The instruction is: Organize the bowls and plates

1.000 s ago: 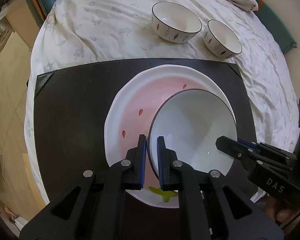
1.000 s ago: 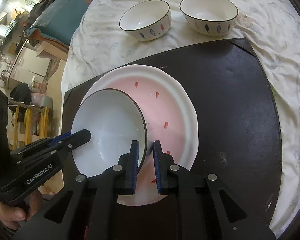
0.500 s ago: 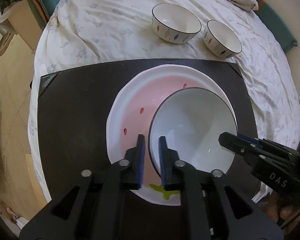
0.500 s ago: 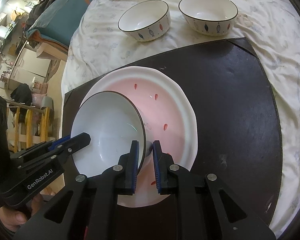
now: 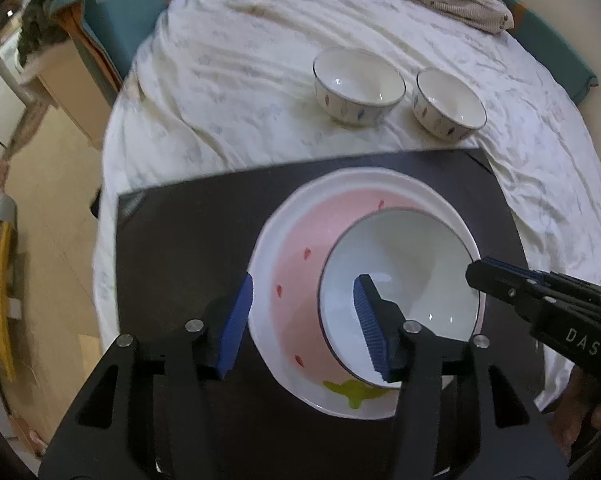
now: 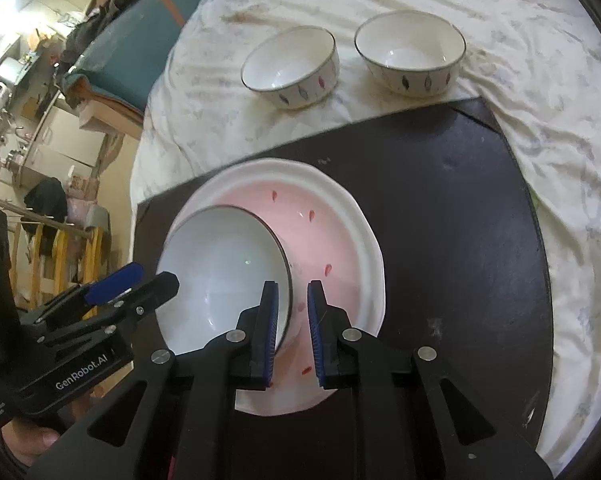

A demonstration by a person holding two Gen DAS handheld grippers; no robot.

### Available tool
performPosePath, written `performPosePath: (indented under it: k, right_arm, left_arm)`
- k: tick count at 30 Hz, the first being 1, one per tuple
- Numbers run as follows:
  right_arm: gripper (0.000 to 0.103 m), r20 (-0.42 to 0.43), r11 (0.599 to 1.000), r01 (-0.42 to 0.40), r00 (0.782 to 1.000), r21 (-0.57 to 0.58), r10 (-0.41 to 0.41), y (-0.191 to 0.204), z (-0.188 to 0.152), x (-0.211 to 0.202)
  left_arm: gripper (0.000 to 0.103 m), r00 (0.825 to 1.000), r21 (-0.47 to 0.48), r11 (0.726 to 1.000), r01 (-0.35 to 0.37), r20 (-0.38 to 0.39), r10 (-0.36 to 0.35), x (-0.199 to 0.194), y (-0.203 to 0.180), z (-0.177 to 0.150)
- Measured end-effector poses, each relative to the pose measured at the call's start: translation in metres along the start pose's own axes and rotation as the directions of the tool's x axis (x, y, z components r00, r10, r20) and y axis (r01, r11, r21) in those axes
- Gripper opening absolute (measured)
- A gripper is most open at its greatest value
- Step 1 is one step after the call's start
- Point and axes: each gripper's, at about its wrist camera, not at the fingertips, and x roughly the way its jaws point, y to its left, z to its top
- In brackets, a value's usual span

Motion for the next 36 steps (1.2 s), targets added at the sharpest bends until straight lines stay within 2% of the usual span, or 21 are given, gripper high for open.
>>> performPosePath:
  k: [5, 7, 8, 9, 11, 13, 21, 24, 27, 31, 36]
  right_arm:
    - [0.019, 0.028, 1.000, 0.004, 1.000, -0.018, -0.004, 0.003, 0.002, -0.006]
    - [0.023, 0.032, 1.000, 0.008, 0.999, -0.023, -0.007, 0.004, 0.003, -0.007]
    - [0.032, 0.035, 1.000, 0.010, 0.999, -0.024, -0.009, 0.005, 0.003, -0.007]
    - [0.055, 0.038, 1.000, 0.011, 0.999, -0.020, -0.011, 0.004, 0.003, -0.008]
    - [0.071, 0.066, 1.000, -0.005, 0.998, 0.003, 0.004, 0.002, 0.003, -0.013]
    - [0.072, 0.087, 1.000, -0.008, 0.996, 0.014, 0.007, 0.001, 0.005, -0.016]
    - [0.072, 0.125, 0.999, -0.018, 0.992, 0.027, 0.015, -0.004, 0.012, -0.030]
    - [0.072, 0.159, 0.999, -0.026, 0.987, 0.044, 0.019, -0.010, 0.021, -0.043]
    - [0.072, 0.188, 0.997, -0.028, 0.982, 0.068, 0.015, -0.018, 0.031, -0.057]
    - [0.072, 0.234, 0.991, 0.013, 0.971, 0.132, -0.044, -0.043, 0.046, -0.075]
    - [0.072, 0.233, 0.967, -0.001, 0.970, 0.255, -0.061, -0.090, 0.066, -0.082]
  left_arm:
    - [0.049, 0.999, -0.015, 1.000, -0.008, 0.045, 0.008, -0.009, 0.002, 0.004]
    - [0.051, 0.999, -0.016, 1.000, -0.004, 0.048, 0.005, -0.010, 0.002, 0.005]
    - [0.054, 0.999, -0.019, 1.000, -0.004, 0.048, 0.004, -0.010, 0.002, 0.005]
    - [0.059, 0.999, -0.023, 1.000, -0.005, 0.050, 0.006, -0.010, 0.002, 0.005]
    - [0.080, 0.998, -0.031, 0.999, -0.012, 0.059, 0.014, -0.010, 0.002, 0.006]
    - [0.084, 0.997, -0.035, 0.999, -0.012, 0.073, 0.015, -0.012, 0.002, 0.006]
    - [0.085, 0.997, -0.028, 1.000, -0.013, 0.076, 0.015, -0.023, 0.003, 0.018]
    - [0.102, 0.996, -0.024, 0.999, -0.042, 0.083, 0.044, -0.026, 0.002, 0.032]
    - [0.103, 0.996, -0.036, 0.999, -0.040, 0.081, 0.043, -0.027, -0.001, 0.047]
    - [0.103, 0.996, -0.027, 0.998, -0.050, 0.078, 0.052, -0.024, -0.014, 0.070]
    - [0.103, 1.000, -0.028, 1.000, 0.005, 0.024, -0.004, -0.009, -0.041, 0.102]
